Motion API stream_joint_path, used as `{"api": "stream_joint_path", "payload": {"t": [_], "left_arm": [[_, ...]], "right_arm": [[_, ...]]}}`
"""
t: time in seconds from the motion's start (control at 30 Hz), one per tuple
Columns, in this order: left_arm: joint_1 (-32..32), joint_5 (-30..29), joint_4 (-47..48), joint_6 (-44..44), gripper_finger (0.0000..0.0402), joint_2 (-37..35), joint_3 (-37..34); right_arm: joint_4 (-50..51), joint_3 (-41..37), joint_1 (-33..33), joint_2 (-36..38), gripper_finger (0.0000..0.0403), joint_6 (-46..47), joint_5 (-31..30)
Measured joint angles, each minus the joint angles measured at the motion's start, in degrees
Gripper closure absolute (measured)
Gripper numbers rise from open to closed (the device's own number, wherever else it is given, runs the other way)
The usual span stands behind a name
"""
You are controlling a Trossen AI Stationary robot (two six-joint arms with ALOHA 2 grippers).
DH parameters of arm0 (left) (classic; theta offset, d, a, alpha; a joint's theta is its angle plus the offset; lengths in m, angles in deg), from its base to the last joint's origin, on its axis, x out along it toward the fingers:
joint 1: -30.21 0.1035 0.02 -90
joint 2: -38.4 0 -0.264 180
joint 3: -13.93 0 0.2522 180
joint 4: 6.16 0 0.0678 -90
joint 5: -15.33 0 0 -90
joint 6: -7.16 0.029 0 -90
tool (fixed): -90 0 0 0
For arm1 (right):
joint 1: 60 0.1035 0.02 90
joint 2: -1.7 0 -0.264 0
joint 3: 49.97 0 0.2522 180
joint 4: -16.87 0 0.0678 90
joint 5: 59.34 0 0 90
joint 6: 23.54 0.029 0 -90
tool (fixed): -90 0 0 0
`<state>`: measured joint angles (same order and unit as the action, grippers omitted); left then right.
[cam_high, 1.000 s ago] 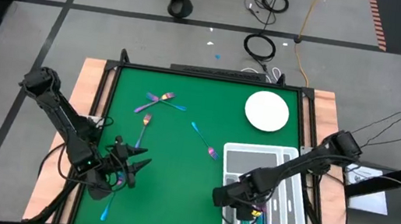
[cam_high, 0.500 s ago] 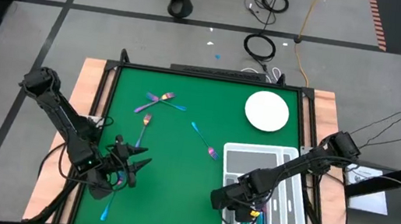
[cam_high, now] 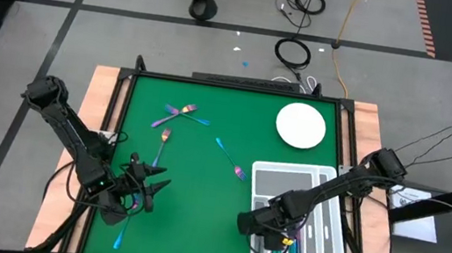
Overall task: Sort silverware
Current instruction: Put the top left fork into the utensil organizer
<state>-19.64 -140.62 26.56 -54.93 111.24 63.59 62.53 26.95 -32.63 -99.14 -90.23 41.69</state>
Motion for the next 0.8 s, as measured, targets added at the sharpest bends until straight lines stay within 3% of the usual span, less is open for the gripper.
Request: {"api": "stream_joint_path", "payload": {"t": [0.17, 0.37, 0.6, 0.8], "left_arm": [[0.0, 0.0, 0.1, 0.0, 0.0210, 0.0, 0.0], [0.0, 0.0, -0.3, 3.4, 0.0210, 0.0, 0.0], [0.0, 0.0, 0.0, 9.0, 0.0210, 0.0, 0.0], [0.9, -0.1, -0.4, 11.9, 0.0210, 0.0, 0.0]], "right_arm": [[1.5, 0.9, -0.1, 3.3, 0.0376, 0.3, -2.2], [-0.4, 3.2, -2.3, 8.6, 0.0376, 7.5, -2.5], [-10.2, 3.7, -6.7, 11.6, 0.0376, 25.1, -8.5], [-19.1, 3.7, -9.3, 11.6, 0.0376, 48.5, -17.6]]}}
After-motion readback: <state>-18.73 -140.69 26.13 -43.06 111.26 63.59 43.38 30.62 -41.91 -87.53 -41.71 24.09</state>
